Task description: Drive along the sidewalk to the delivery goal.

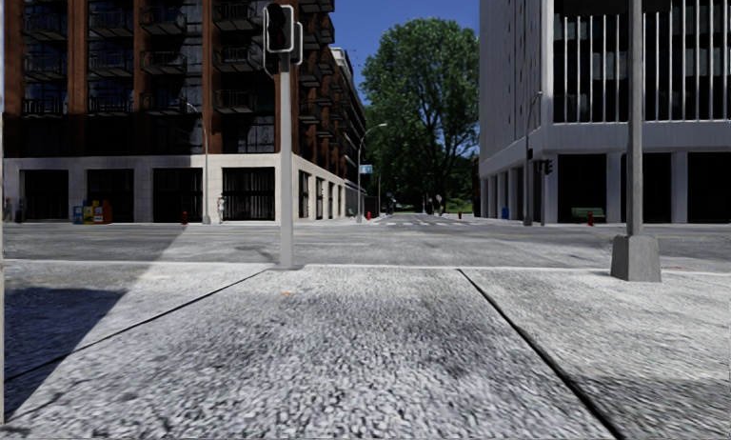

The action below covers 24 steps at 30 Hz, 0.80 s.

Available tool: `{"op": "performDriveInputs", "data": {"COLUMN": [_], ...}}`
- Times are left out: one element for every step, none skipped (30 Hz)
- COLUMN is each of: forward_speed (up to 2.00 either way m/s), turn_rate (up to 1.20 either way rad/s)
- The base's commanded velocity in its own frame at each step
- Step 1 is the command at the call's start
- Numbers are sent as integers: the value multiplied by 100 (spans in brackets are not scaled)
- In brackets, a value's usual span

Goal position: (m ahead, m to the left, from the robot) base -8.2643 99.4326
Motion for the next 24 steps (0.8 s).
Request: {"op": "performDriveInputs", "data": {"forward_speed": [200, 200, 200, 200, 200, 200, 200, 200, 200, 200, 200, 200, 200, 200, 200, 200, 200, 200, 200, 200, 200, 200, 200, 200], "turn_rate": [47, 47, 47, 51, 56, 58, 58, 60, 61, 61, 61, 61, 61, 61, 61, 61, 62, 62, 62, 62, 62, 62, 62, 62]}}
